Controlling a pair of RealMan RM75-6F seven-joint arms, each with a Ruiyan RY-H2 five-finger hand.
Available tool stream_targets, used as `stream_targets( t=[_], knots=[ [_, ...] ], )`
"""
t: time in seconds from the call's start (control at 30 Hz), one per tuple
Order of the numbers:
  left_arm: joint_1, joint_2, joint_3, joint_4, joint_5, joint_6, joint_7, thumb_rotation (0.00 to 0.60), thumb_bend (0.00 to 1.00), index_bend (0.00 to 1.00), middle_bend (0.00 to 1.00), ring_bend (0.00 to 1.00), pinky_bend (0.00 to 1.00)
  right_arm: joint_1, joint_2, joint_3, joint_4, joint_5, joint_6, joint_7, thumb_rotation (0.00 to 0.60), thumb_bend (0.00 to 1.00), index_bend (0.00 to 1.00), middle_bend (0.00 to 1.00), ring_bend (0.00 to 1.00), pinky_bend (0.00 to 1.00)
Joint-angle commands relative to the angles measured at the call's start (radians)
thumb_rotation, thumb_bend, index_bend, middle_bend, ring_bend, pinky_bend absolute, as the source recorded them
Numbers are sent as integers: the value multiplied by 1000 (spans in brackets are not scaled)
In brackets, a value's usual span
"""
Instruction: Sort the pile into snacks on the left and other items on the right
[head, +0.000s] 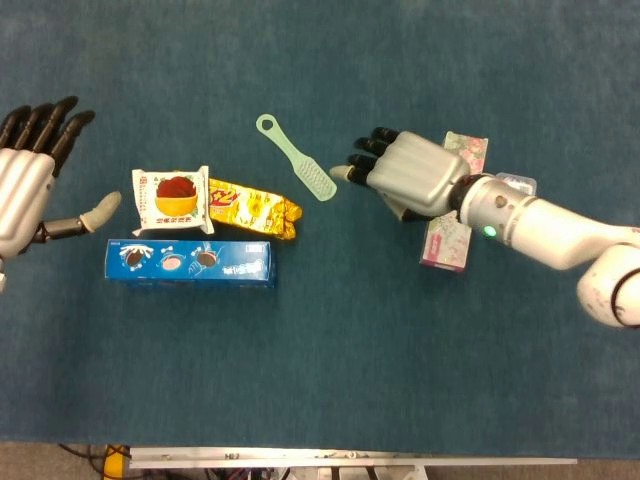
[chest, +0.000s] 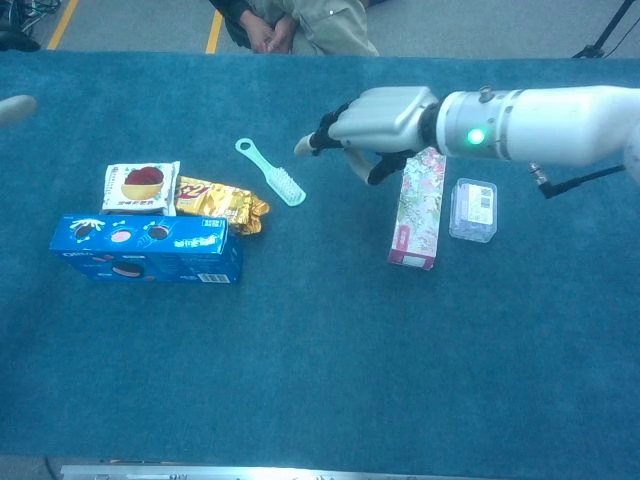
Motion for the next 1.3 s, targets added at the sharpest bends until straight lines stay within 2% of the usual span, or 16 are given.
stream_targets(
  t=[0.03, 0.2, 0.57, 0.77, 1.3],
  knots=[
    [10, 3, -3, 1, 4, -7, -3, 79, 222, 31, 0, 0, 0, 34, -29, -22, 18, 45, -8, -35, 455, 883, 0, 16, 0, 36],
    [24, 6, -13, 0, 7, -19, -2, 75, 222, 31, 0, 0, 0, 78, -76, -46, 44, 115, 0, -73, 455, 880, 0, 7, 0, 35],
    [49, 5, -36, 4, 12, -33, -5, 64, 222, 32, 0, 0, 0, 185, -176, -97, 142, 272, -5, -115, 455, 880, 0, 52, 0, 36],
    [58, 3, -47, 12, 12, -45, -10, 58, 223, 31, 0, 0, 0, 230, -220, -123, 193, 321, -8, -122, 454, 879, 0, 64, 0, 36],
    [96, 8, -62, 25, 21, -49, -35, 57, 223, 32, 0, 0, 0, 326, -342, -154, 367, 444, -37, -93, 454, 880, 0, 80, 0, 36]
  ],
)
